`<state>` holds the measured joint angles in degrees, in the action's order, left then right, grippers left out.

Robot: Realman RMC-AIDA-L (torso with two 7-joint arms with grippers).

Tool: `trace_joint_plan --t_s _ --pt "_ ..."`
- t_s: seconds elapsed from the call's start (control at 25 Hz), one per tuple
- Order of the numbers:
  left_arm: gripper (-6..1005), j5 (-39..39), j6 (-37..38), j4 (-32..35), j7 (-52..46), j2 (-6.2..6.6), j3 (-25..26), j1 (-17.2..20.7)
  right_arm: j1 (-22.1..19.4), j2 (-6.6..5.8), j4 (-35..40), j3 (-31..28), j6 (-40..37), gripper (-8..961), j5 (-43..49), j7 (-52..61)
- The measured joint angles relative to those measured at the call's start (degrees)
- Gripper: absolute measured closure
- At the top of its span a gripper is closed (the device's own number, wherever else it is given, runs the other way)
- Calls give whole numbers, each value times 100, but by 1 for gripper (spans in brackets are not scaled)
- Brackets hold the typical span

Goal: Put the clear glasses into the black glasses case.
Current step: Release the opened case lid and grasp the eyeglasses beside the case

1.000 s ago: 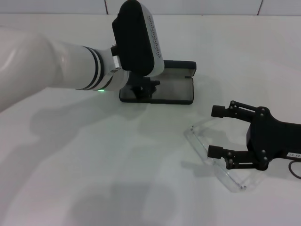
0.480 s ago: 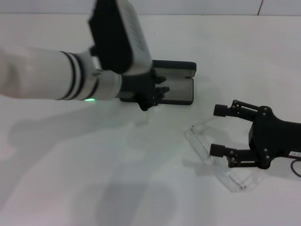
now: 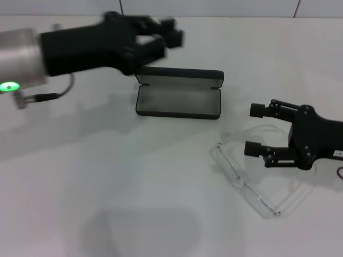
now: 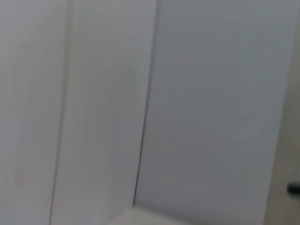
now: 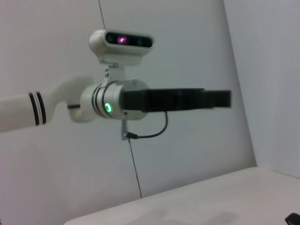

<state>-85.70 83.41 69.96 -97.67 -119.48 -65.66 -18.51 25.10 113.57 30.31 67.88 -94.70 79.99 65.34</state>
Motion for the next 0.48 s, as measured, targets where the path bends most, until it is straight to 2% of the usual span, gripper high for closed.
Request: trace_joint_plan --t_s 0.12,0.24,0.48 --pt "747 296 392 -513 92 -3 512 15 100 -92 41 -9 -8 85 0 244" --pt "745 380 714 -836 408 -5 667 86 134 -176 212 -9 -16 85 1 630" --pt "460 349 1135 -1222 1392 -9 643 376 266 -434 1343 -3 2 85 459 2858"
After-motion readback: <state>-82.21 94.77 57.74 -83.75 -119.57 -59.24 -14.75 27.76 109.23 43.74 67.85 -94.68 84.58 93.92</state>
